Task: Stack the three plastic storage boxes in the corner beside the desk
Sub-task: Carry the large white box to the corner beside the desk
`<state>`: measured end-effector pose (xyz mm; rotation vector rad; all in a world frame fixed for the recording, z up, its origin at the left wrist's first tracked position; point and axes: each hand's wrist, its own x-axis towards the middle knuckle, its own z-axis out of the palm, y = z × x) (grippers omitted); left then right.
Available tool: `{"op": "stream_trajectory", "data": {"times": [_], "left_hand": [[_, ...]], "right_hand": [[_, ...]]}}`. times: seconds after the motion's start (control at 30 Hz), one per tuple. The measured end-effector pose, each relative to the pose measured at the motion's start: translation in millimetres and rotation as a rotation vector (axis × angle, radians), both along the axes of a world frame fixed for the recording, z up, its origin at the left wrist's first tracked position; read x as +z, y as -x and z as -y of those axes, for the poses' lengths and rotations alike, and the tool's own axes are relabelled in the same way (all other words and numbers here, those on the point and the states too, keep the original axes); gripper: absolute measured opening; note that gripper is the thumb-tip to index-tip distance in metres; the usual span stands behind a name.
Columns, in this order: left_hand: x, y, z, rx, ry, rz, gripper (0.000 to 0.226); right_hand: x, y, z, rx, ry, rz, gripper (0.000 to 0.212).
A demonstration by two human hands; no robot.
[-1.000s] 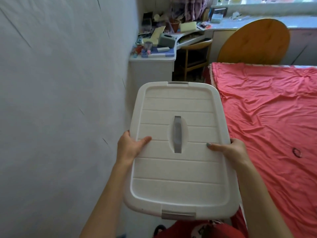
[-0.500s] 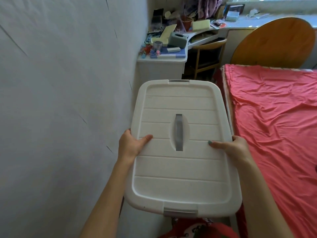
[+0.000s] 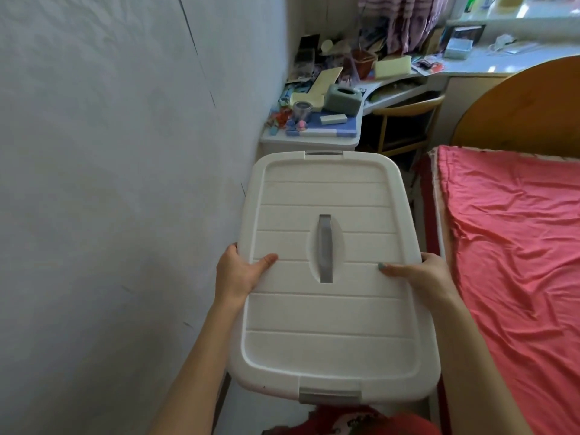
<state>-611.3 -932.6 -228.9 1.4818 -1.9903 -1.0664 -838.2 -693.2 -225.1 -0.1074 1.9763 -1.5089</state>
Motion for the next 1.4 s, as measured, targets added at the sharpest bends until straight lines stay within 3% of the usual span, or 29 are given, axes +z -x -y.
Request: {"op": "stream_trajectory", "data": {"times": [0.4, 0.83, 1.4], "left_hand": [[-10, 60, 53, -0.005, -0.025, 0.003, 0.063], [-45, 122, 150, -0.071, -0.120, 0.067, 0.067], [-99, 169, 276, -0.086, -0.217, 0.077, 0.057]], "right_hand": [[-10, 63, 48, -0.010, -0.070, -0.028, 0.058], [-40, 105, 133, -0.107, -0.127, -0.009, 0.040], [-101, 134, 246, -0.168, -0.259, 0.068, 0.068]]}}
